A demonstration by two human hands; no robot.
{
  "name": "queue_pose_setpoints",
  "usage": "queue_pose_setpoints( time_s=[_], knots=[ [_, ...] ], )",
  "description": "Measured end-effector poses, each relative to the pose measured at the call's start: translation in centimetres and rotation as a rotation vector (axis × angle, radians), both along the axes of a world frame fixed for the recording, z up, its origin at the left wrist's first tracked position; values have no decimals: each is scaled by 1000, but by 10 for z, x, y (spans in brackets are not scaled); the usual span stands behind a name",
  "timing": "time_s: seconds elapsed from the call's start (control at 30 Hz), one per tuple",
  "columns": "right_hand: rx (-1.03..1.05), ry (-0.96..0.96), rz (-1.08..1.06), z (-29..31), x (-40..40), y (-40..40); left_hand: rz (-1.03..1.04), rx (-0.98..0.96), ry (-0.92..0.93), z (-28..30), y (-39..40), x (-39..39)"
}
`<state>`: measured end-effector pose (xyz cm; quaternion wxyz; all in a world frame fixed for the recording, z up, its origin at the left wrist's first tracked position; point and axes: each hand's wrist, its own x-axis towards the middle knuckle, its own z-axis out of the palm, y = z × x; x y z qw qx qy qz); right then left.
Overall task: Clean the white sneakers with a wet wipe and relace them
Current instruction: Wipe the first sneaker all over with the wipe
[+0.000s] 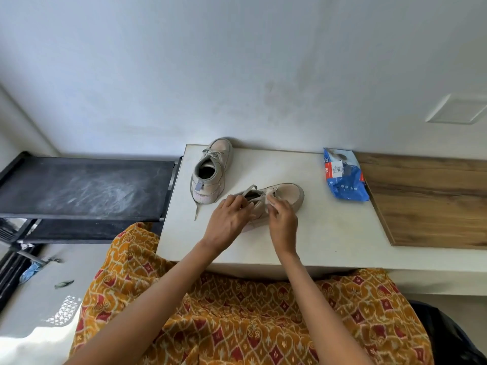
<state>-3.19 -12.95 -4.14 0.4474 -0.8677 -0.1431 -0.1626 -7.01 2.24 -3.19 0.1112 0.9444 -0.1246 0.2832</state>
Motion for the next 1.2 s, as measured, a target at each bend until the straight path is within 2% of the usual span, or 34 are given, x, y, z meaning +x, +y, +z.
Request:
queue_pose_setpoints(
  time_s=[0.1, 0.2, 0.3, 0.37, 0.43, 0.5, 0.6, 0.7, 0.77, 0.8, 0.87, 0.93, 1.0, 1.13, 1.2],
  knots=[
    [-40, 111, -61, -9, 9, -17, 48, 2, 143, 19, -3, 12],
    [-99, 130, -70, 6, 21, -23, 97, -164, 363, 34, -10, 24],
    [86, 81, -146, 28, 21, -15, 152, -451, 423, 41, -16, 26],
    [126, 52, -187, 38, 17, -5, 173, -725, 472, 44, -14, 26],
    [84, 8, -151, 44, 15, 5, 160, -978, 562, 42, -6, 25],
    [-72, -39, -47, 42, 15, 14, 152, -1092, 585, 37, 4, 25],
    [-301, -107, 81, 27, 8, 21, 166, -1153, 558, 32, 10, 21],
    [-544, -406, 217, 21, 2, 16, 145, -1217, 561, 27, 11, 22],
    [-644, -487, 202, 25, 16, 2, 120, -1223, 603, 24, 14, 24],
    [-655, -442, 127, 29, 27, -5, 112, -1211, 619, 23, 16, 25],
    [-614, -209, -71, 36, 50, -19, 121, -1199, 648, 20, 19, 28],
    [-564, -76, -138, 36, 57, -20, 117, -1184, 654, 22, 17, 30],
    [-519, -100, -79, 31, 39, -6, 115, -1199, 623, 20, 18, 29],
    [-499, -284, 174, 15, -4, 12, 103, -1238, 598, 14, 23, 30],
    [-535, -326, 164, 18, 10, 5, 113, -1218, 604, 16, 23, 31]
  ],
)
